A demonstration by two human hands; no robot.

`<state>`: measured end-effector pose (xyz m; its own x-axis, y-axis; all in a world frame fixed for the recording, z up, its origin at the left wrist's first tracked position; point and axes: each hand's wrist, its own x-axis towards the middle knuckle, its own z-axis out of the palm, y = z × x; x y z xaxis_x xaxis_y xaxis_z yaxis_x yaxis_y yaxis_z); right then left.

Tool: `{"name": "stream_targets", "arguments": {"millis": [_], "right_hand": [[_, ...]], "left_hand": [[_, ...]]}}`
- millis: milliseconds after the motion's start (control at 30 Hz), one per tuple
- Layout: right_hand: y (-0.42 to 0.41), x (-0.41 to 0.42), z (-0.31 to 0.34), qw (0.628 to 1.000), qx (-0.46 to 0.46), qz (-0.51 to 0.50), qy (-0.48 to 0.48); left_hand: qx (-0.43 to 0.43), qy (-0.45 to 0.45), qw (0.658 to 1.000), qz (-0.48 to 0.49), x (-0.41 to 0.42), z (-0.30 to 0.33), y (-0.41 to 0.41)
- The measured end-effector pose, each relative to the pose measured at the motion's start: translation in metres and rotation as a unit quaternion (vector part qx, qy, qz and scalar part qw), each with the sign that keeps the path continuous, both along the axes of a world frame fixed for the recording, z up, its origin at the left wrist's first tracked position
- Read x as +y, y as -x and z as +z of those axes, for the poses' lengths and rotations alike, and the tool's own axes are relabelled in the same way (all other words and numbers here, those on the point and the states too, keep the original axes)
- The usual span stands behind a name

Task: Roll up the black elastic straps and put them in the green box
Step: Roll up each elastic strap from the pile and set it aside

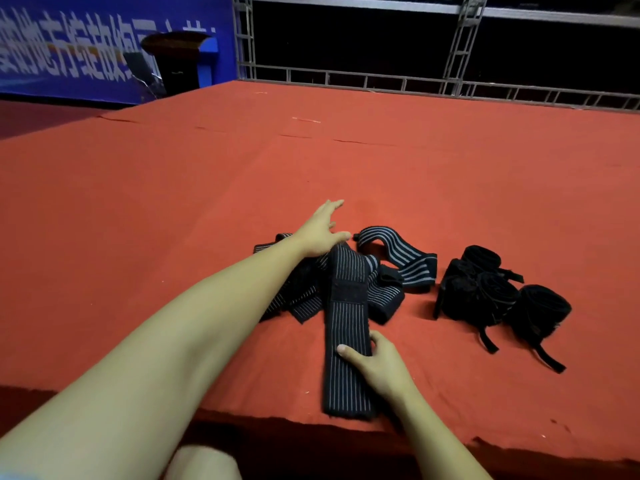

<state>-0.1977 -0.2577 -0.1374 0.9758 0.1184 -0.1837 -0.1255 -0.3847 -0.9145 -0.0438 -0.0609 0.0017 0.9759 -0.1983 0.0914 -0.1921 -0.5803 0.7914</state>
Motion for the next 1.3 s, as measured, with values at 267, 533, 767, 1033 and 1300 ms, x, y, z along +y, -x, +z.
{"name": "stream_targets", "arguments": {"millis": [267,533,767,1033,1300], "right_hand": [[0.000,0.000,0.002,1.000,0.004,-0.001,-0.017],[0.008,-0.004,0.012,0.987,0.043,-0.019,-0.152],[0.010,-0.003,0.017,0.987,0.038,-0.027,-0.152],[0.016,0.000,0.016,0.984,-0.020,-0.070,-0.161],[0.040,-0.003,0.001,0.953,-0.273,-0.120,-0.048]], "left_hand": [[-0.190,-0.002,0.982,0.001,0.003,-0.066,0.090],[-0.293,-0.130,0.932,-0.168,0.010,-0.126,0.183],[-0.375,-0.197,0.878,-0.222,0.002,-0.127,0.187],[-0.414,-0.184,0.870,-0.195,0.004,-0.130,0.190],[-0.302,-0.196,0.916,-0.177,0.004,-0.136,0.184]]}}
